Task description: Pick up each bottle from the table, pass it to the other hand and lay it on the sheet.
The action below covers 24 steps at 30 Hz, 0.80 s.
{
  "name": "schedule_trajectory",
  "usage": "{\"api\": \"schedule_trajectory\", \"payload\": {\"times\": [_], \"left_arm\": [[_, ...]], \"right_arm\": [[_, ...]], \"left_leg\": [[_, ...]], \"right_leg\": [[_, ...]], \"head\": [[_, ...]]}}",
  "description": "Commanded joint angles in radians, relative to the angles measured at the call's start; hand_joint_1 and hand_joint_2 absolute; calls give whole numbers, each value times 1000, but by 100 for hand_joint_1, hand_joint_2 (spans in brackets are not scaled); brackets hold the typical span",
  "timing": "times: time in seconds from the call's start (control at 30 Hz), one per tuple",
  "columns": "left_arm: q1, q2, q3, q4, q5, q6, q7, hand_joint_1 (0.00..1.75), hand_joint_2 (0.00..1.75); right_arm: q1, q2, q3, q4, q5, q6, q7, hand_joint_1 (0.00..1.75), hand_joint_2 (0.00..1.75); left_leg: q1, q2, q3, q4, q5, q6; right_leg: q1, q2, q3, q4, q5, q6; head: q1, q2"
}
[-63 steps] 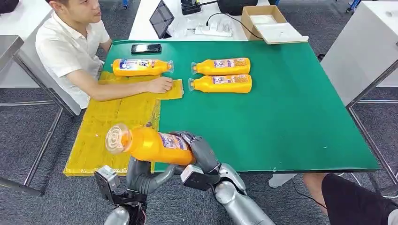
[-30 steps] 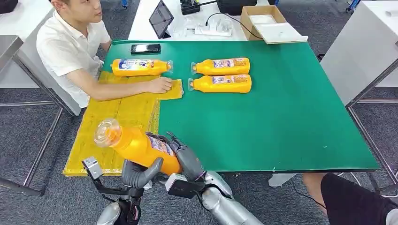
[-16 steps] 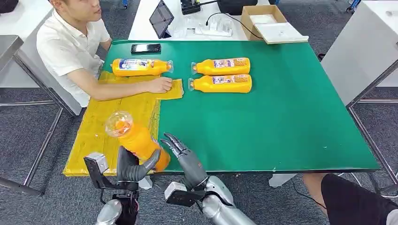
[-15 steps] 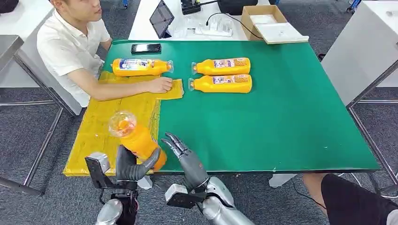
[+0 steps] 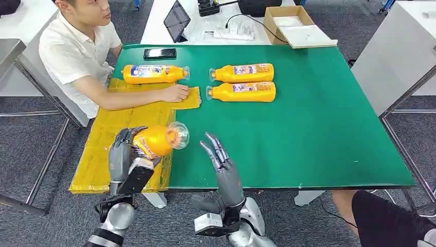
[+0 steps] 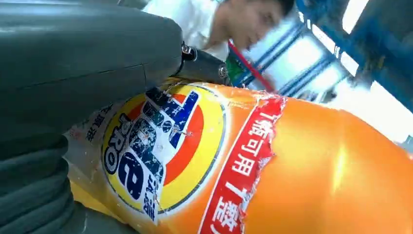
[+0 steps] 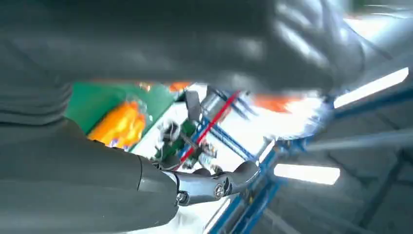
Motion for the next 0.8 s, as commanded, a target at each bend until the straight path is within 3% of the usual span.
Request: {"api": "schedule_trajectory", "payload": {"times": [0.03,0.13,0.3,0.8], "left_arm": [[-174,65,-10,257,-89,-96,70,175,175],[-303,99,-68,423,-226,-181,171,175,175],[-505,58,-60,728,-255,-291,189,175,175],[-596,76,-47,911,-226,-431,203,175,175]], "right_arm": [[49,-30,-76,-116,-11,20,17,0,0],[43,-16,-93,-79,-26,71,16,0,0],[36,5,-84,-27,-44,126,15,0,0],[16,20,-111,57,-93,147,1,0,0]], "left_leg": [[1,-3,3,-1,0,-2],[1,-2,3,-1,0,-2],[1,-6,1,0,1,-2],[2,1,3,0,0,-2]], "right_leg": [[1,-4,4,-1,-1,-2],[1,-4,4,-1,-1,-2],[2,-7,4,0,-1,-2],[2,0,4,0,0,-2]], "head": [[0,0],[0,0],[0,0],[0,0]]}}
